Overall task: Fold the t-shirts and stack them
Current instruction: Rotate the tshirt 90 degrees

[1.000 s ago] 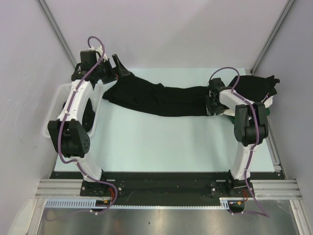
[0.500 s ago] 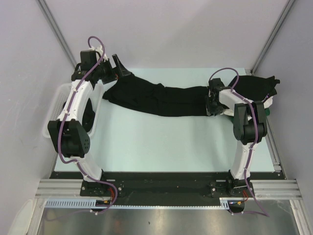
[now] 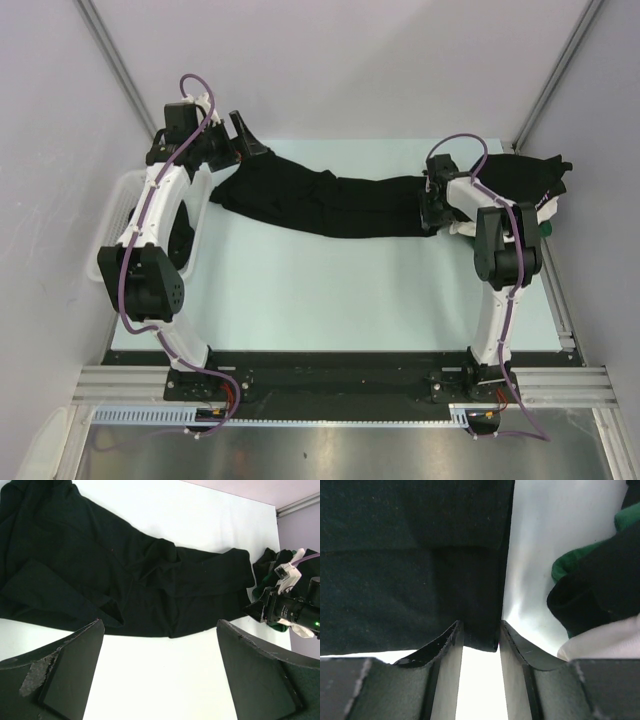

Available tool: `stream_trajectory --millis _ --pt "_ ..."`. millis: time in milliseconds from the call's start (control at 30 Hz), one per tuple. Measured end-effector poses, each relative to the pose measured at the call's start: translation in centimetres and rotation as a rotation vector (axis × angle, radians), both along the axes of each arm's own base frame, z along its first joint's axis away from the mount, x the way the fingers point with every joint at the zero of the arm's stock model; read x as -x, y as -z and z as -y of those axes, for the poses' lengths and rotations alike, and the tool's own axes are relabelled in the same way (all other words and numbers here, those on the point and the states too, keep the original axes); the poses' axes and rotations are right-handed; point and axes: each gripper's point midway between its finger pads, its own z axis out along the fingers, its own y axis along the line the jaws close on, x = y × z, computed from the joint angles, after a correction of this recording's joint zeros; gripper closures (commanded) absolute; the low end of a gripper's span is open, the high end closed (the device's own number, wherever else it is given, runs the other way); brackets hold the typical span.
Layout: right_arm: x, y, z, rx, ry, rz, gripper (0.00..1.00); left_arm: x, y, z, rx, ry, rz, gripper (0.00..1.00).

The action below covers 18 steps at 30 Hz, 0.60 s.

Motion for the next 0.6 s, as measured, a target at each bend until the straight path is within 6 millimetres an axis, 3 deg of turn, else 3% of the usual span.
stream_trajectory --millis 267,500,600 --pt "-0.24 0.07 -0.04 -0.008 0.000 -0.008 0.65 0.02 0.00 0.03 0.000 0.002 0.000 0.00" --pt "-0.35 0.10 -0.26 -0.022 -0.001 -0.010 1.00 0.03 -0.01 0.07 0.002 0.004 0.000 0.00" --pt "-0.33 0.10 -0.19 -0.022 0.005 -0.011 1.00 0.11 -0.04 0.20 0.007 0.011 -0.001 0.00"
